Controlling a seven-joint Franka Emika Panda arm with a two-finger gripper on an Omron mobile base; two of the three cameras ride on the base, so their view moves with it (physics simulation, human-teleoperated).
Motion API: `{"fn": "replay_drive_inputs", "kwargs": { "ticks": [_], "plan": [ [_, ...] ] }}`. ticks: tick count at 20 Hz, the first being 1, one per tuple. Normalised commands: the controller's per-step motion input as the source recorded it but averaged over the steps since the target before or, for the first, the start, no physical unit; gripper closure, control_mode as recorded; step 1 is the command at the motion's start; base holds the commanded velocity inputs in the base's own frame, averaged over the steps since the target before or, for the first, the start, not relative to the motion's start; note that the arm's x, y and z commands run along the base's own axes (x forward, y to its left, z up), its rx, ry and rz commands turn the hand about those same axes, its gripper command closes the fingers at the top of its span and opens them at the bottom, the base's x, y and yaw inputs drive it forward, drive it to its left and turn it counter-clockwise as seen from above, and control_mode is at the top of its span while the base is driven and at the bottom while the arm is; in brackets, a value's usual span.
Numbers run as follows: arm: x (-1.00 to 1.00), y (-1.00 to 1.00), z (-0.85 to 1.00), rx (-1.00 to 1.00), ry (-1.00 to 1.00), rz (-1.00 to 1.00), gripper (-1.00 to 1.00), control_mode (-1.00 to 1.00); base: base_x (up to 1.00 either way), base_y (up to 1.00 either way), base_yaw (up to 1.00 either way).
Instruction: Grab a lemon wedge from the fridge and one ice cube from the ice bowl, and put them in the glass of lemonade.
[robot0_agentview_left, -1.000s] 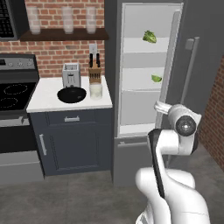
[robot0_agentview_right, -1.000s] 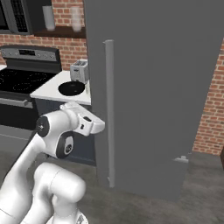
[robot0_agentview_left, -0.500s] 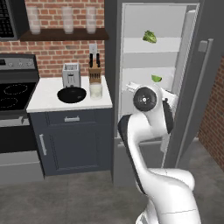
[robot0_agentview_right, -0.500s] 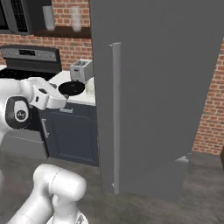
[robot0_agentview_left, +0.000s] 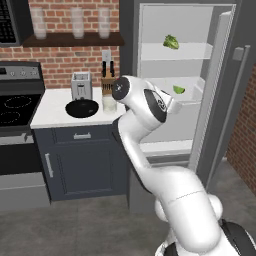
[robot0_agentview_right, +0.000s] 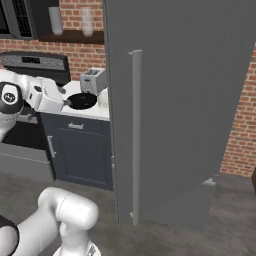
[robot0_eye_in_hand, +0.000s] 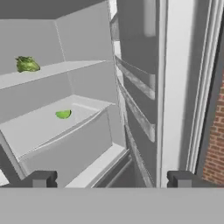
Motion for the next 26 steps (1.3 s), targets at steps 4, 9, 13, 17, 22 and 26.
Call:
{"fn": "replay_drive_inputs", "kwargs": {
  "ticks": [4,9,13,17,22,26],
  "plan": [
    [0.47,-0.73,-0.31,0.0,0.0,0.0,-1.0,-1.0,0.0,0.0,0.0],
    [0.51,-0.74,-0.32,0.0,0.0,0.0,-1.0,-1.0,0.0,0.0,0.0],
    [0.58,-0.28,-0.1,0.0,0.0,-0.1,-1.0,-1.0,0.0,0.0,0.0],
    [0.36,-0.31,-0.07,0.0,0.04,-0.35,-1.0,-1.0,0.0,0.0,0.0],
    [0.1,-0.4,-0.02,0.0,0.02,-0.42,-1.0,-1.0,0.0,0.0,0.0],
    [0.0,-0.66,0.0,0.02,0.0,-0.2,-1.0,-1.0,0.0,0.0,0.0]
  ]
}}
